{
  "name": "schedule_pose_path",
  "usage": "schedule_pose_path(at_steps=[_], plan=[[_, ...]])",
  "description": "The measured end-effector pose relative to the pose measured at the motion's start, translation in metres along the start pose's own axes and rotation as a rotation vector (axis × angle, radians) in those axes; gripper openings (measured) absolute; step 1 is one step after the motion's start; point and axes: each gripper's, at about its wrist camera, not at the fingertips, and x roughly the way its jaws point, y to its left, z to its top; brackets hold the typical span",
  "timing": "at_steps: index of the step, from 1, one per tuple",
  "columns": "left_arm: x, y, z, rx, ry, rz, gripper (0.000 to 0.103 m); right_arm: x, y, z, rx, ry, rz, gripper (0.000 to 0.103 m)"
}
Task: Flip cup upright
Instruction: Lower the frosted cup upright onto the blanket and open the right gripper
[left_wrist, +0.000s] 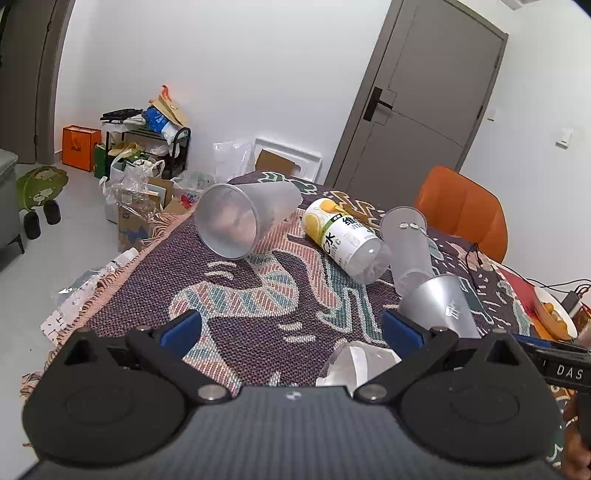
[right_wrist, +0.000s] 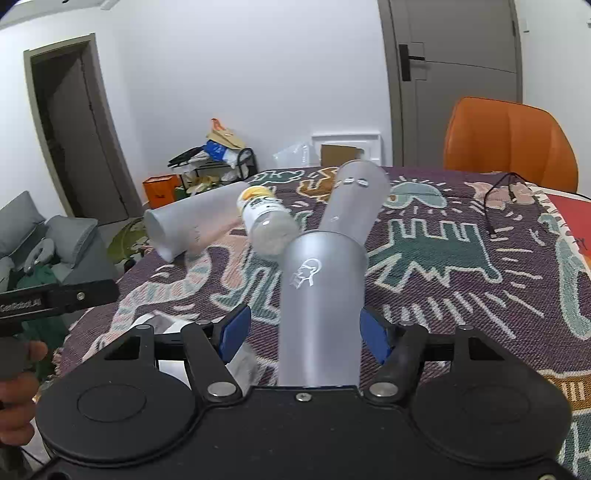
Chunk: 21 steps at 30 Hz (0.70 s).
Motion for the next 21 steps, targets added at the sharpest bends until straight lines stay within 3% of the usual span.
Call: schedule_pose_path(at_steps=[18, 21], plan=[[-0.02, 0.014, -0.005, 0.0, -0.024, 0.002, 0.103, -0.003, 0.048, -0.021, -0.047, 0.034, 0.105, 0.065], [-0.024, 0.02, -0.006, -0.005, -0.028, 0.007, 0.103, -0.004, 0.053, -0.022, -0.044, 0.034, 0.114, 0.059]])
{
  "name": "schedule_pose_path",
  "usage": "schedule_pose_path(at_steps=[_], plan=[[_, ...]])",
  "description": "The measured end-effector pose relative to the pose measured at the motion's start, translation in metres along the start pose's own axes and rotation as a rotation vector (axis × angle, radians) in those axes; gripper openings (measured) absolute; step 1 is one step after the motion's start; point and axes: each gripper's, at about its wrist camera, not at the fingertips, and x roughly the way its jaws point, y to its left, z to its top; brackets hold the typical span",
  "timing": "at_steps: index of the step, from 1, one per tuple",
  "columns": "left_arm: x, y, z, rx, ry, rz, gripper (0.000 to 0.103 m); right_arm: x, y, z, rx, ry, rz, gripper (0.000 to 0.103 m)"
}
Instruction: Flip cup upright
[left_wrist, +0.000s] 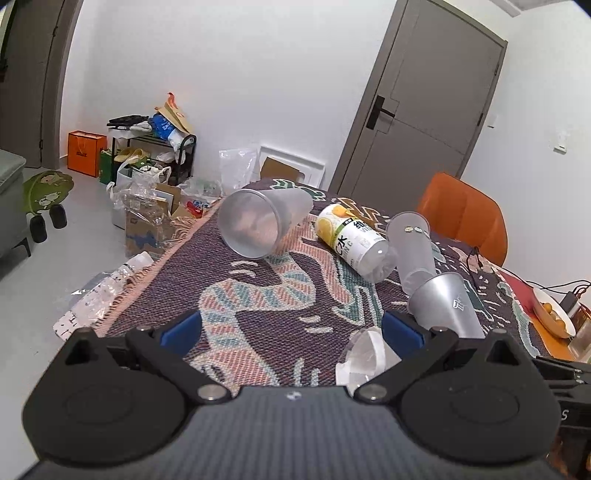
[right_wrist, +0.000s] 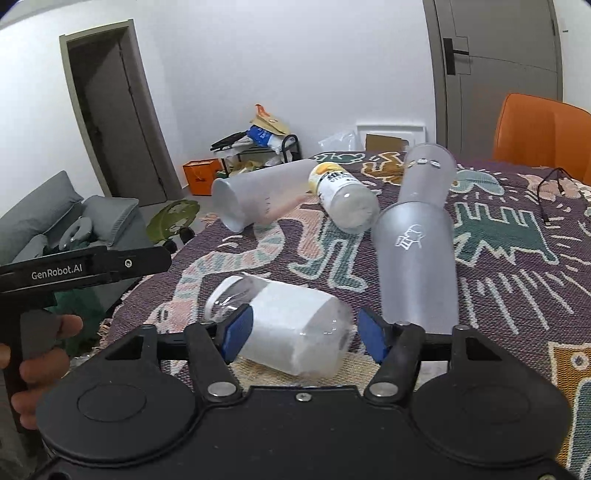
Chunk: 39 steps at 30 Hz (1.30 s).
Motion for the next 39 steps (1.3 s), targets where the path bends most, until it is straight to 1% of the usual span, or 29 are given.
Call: schedule_pose_path(at_steps=[14, 17, 22, 25, 32, 38, 39], plan=[[-0.025, 0.003, -0.007, 0.047, -0.022, -0.02, 0.103, -0.018, 0.008, -0.017, 0.038, -0.018, -0.022, 0.058], [-0.028, 0.004, -0.01, 0.053, -0.024, -0.022, 0.103, -0.018, 0.013, -0.019, 0.031, -0.019, -0.014, 0.054], [-0.031, 0.006, -0.01, 0.057, -0.028, -0.022, 0.102, -0.019, 0.017, -0.021, 0.029, -0.023, -0.009, 0.053], [-0.03, 0.006, -0.009, 0.059, -0.027, -0.005, 0.102, -0.019, 0.016, -0.023, 0.04, -0.025, -0.01, 0.053], [-0.027, 0.002, -0.011, 0.076, -0.009, -0.002, 0.103, -0.019, 0.011, -0.025, 0.057, -0.024, -0.019, 0.053], [-0.026, 0.001, -0.013, 0.086, 0.001, -0.003, 0.103, -0.019, 0.009, -0.027, 0.063, -0.028, -0.027, 0.055], [-0.025, 0.001, -0.013, 0.087, 0.001, -0.001, 0.103, -0.019, 0.009, -0.028, 0.062, -0.029, -0.031, 0.06]])
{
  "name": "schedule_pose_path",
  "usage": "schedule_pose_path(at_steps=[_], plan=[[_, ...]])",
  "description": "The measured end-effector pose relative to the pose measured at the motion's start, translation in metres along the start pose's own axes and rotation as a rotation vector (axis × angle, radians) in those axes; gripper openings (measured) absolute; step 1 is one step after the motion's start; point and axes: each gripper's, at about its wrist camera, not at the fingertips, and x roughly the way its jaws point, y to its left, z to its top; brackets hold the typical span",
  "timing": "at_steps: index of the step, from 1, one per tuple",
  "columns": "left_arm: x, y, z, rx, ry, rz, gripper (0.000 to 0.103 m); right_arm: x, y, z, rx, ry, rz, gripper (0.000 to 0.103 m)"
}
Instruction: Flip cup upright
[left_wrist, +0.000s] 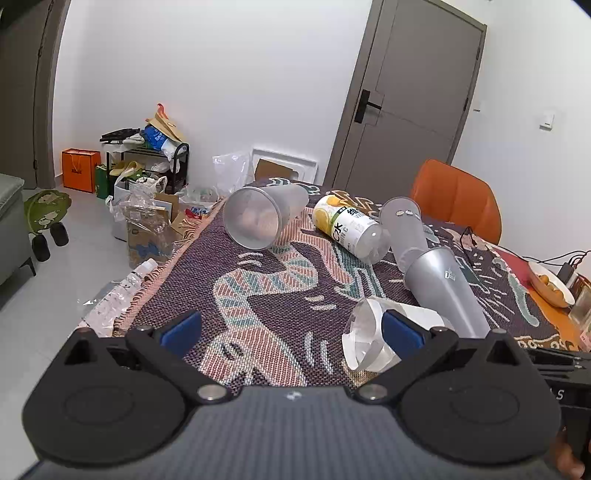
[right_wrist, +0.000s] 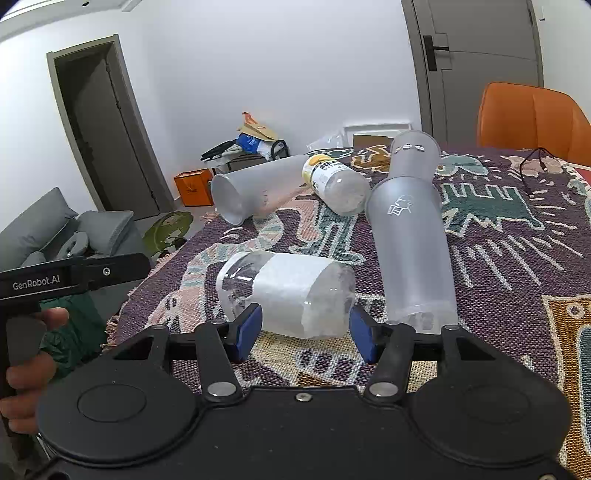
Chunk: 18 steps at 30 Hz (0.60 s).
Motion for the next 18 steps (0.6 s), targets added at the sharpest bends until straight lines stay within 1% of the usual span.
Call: schedule_pose_path(at_steps=[1, 2, 3, 5, 7, 10, 18], plan=[[0.0, 0.0, 0.0, 0.002, 0.0, -0.001, 0.103, 0.0, 0.0, 0.0, -0.003, -0.003, -0.009, 0.065], [0.001, -0.001, 0.0, 0.009, 0.002, 0.002, 0.103, 0.0, 0.0, 0.0, -0.006, -0.009, -0.024, 0.079], [0.002, -0.002, -0.001, 0.019, 0.004, 0.011, 0.103, -0.001, 0.0, 0.0, -0.01, -0.019, -0.04, 0.091], [0.004, -0.007, 0.0, 0.052, 0.011, 0.037, 0.103, -0.005, -0.002, 0.001, -0.016, -0.048, -0.065, 0.102], [0.008, -0.01, -0.001, 0.073, 0.022, 0.039, 0.103, -0.008, -0.006, 0.002, -0.011, -0.072, -0.074, 0.103], [0.013, -0.012, 0.0, 0.073, 0.026, 0.03, 0.103, -0.011, -0.015, 0.005, 0.006, -0.089, -0.09, 0.103], [0.031, -0.014, 0.002, 0.096, 0.031, 0.059, 0.103, -0.007, -0.048, 0.003, 0.065, -0.095, -0.163, 0.103]])
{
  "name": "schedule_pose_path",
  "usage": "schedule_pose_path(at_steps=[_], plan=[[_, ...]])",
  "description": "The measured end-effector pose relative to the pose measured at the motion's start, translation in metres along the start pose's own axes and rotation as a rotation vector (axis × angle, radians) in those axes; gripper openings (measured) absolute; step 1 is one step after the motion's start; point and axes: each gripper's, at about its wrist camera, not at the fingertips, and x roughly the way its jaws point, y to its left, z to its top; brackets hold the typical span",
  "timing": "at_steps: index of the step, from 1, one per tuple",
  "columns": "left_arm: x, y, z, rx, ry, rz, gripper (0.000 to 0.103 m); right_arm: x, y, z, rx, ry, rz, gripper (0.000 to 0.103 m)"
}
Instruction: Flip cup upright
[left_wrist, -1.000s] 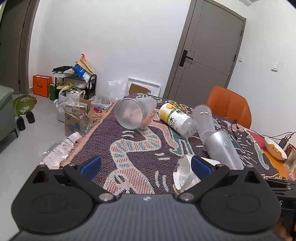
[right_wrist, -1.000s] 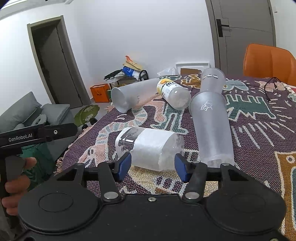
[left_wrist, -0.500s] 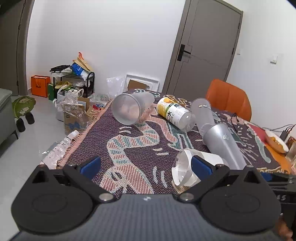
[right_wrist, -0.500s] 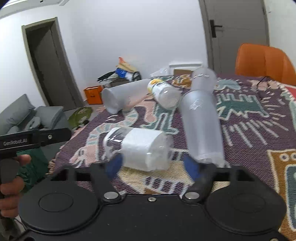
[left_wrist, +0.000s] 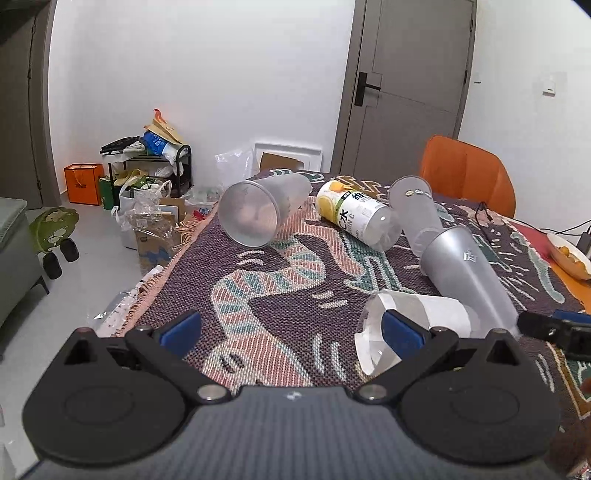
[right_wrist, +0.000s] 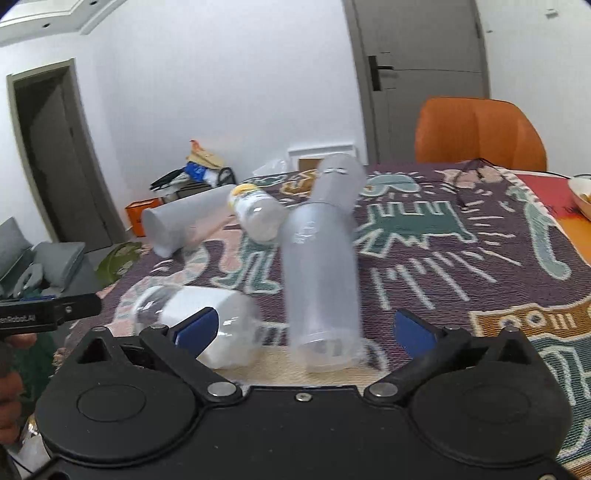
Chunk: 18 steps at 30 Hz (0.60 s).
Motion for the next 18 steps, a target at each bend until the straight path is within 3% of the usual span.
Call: schedule_pose_path(at_steps=[8, 13, 18], plan=[[0.051, 0.016, 0.017, -0.03, 0.029, 0.112, 0.103, 0.017, -0.053, 0.014, 0.066, -0.027, -0.141, 0.103], [0.093, 0.026, 0.026, -0.055, 0.074, 0.156, 0.103, 0.048, -0.089, 0.018, 0.063, 0.039, -0.247, 0.103], [0.116, 0.023, 0.032, -0.046, 0.081, 0.168, 0.103, 0.07, -0.115, 0.019, 0.114, 0.067, -0.293, 0.103]])
